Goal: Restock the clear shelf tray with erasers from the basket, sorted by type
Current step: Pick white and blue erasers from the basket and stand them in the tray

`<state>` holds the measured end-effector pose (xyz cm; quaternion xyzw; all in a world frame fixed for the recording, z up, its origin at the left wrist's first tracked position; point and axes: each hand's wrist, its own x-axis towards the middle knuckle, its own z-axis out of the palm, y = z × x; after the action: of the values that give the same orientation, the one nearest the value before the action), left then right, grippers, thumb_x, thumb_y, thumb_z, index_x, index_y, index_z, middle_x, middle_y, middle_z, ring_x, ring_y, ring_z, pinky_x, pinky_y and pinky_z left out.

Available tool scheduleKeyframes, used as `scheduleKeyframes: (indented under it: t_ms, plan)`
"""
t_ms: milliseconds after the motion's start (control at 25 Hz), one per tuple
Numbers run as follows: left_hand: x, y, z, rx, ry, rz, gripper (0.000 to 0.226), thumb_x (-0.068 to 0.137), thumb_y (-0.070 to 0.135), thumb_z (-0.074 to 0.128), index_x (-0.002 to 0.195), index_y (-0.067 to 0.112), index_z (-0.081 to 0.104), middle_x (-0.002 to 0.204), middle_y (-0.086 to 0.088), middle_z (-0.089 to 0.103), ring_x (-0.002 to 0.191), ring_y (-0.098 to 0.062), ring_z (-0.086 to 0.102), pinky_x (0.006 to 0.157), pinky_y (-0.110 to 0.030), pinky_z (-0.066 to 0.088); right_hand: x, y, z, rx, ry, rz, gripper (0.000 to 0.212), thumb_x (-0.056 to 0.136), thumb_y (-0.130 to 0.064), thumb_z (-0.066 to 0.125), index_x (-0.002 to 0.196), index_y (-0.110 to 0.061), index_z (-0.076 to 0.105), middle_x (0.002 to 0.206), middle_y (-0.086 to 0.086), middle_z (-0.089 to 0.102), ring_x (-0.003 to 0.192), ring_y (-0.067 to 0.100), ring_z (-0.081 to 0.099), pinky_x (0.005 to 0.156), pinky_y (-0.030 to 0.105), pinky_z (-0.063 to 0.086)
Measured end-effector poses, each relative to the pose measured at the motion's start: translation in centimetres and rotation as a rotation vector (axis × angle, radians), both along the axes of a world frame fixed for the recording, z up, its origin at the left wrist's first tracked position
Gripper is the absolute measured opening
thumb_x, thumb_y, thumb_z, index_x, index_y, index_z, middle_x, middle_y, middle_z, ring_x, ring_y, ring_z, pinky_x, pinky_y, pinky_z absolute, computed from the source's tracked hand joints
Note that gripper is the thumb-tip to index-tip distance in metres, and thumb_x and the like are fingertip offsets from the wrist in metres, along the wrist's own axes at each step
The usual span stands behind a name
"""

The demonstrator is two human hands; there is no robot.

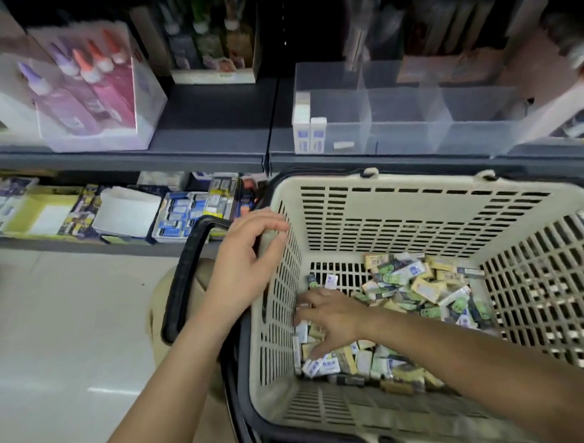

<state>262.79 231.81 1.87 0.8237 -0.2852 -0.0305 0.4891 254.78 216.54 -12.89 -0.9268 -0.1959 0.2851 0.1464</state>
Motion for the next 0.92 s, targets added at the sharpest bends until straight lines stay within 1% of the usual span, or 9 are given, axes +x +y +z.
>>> scheduleKeyframes:
  t_ms: [80, 160, 320, 400, 560, 640, 720, 840, 920]
  plan:
    - [0.0, 0.0, -0.1, 0.040, 0.005, 0.003, 0.011, 0.084, 0.001, 0.063, 0.093, 0.004, 0.069, 0.101, 0.002, 0.064, 0.112, -0.004, 0.048, 0.105, -0.019, 0.030, -0.2, -0.7, -0.3, -0.059, -0.010, 0.025, 0.070, 0.073, -0.069, 0.055, 0.133, -0.038, 0.034, 0.141, 0.004, 0.032, 0.128, 0.023, 0.027, 0.101, 0.044, 0.029]
    - [0.1, 0.1, -0.2, 0.069, 0.019, 0.009, 0.012, 0.085, 0.002, 0.062, 0.094, 0.005, 0.069, 0.102, 0.000, 0.065, 0.115, -0.006, 0.046, 0.102, -0.009, 0.027, -0.6, -2.4, -0.3, -0.100, -0.020, 0.042, 0.064, 0.077, -0.071, 0.048, 0.131, -0.038, 0.037, 0.133, 0.004, 0.040, 0.123, 0.023, 0.033, 0.098, 0.041, 0.032]
    - [0.2, 0.1, -0.4, 0.077, 0.055, 0.023, 0.012, 0.086, 0.007, 0.062, 0.095, 0.011, 0.069, 0.102, 0.003, 0.065, 0.118, -0.005, 0.044, 0.099, -0.004, 0.024, -2.1, -6.6, 0.1, -0.211, -0.080, -0.010, 0.055, 0.084, -0.067, 0.041, 0.122, -0.029, 0.052, 0.141, 0.003, 0.035, 0.127, 0.023, 0.033, 0.103, 0.038, 0.029]
    - [0.3, 0.0, -0.4, 0.072, 0.077, 0.029, 0.011, 0.087, 0.009, 0.061, 0.094, 0.015, 0.068, 0.102, 0.006, 0.065, 0.118, -0.003, 0.043, 0.097, -0.001, 0.022, -3.0, -6.1, 0.0, -0.133, -0.142, -0.048, 0.062, 0.078, -0.071, 0.045, 0.126, -0.031, 0.048, 0.145, 0.003, 0.031, 0.132, 0.023, 0.028, 0.107, 0.042, 0.025]
    - [0.2, 0.0, -0.6, 0.074, 0.082, 0.021, 0.010, 0.088, 0.011, 0.061, 0.093, 0.017, 0.067, 0.100, 0.011, 0.063, 0.119, -0.002, 0.041, 0.096, 0.000, 0.021, -3.9, -1.3, -0.9, -0.019, -0.067, 0.174, 0.066, 0.080, -0.063, 0.051, 0.139, -0.040, 0.031, 0.156, -0.006, 0.006, 0.142, 0.027, 0.005, 0.111, 0.048, 0.018]
    - [0.2, 0.0, -0.6, 0.069, 0.083, 0.022, 0.010, 0.088, 0.011, 0.061, 0.092, 0.018, 0.067, 0.098, 0.015, 0.062, 0.120, -0.002, 0.041, 0.096, 0.000, 0.022, -3.3, -2.1, -0.8, -0.053, -0.140, 0.149, 0.054, 0.085, -0.059, 0.047, 0.134, -0.040, 0.036, 0.153, -0.004, 0.016, 0.139, 0.027, 0.014, 0.108, 0.050, 0.026]
    - [0.2, 0.1, -0.5, 0.062, 0.088, 0.025, 0.010, 0.088, 0.011, 0.060, 0.092, 0.017, 0.067, 0.098, 0.016, 0.062, 0.120, -0.002, 0.041, 0.097, -0.001, 0.022, -2.8, -4.5, 0.1, -0.124, -0.184, 0.018, 0.043, 0.089, -0.055, 0.043, 0.128, -0.037, 0.044, 0.146, 0.000, 0.028, 0.132, 0.025, 0.029, 0.106, 0.048, 0.031]
    - [0.1, -0.1, -0.5, 0.075, 0.094, 0.021, 0.011, 0.088, 0.012, 0.060, 0.093, 0.016, 0.068, 0.098, 0.017, 0.061, 0.121, -0.001, 0.040, 0.097, -0.001, 0.022, -2.6, -7.4, 1.1, -0.289, -0.220, -0.128, 0.049, 0.089, -0.056, 0.042, 0.130, -0.029, 0.045, 0.142, 0.006, 0.031, 0.130, 0.027, 0.030, 0.107, 0.046, 0.028]
    - [0.2, -0.1, -0.5, 0.083, 0.087, 0.023, 0.011, 0.088, 0.012, 0.060, 0.094, 0.016, 0.068, 0.099, 0.015, 0.061, 0.121, -0.002, 0.039, 0.099, -0.003, 0.022, -2.9, -5.7, 1.0, -0.202, -0.325, -0.053, 0.057, 0.086, -0.052, 0.048, 0.135, -0.024, 0.042, 0.143, 0.007, 0.033, 0.131, 0.026, 0.030, 0.107, 0.045, 0.026]
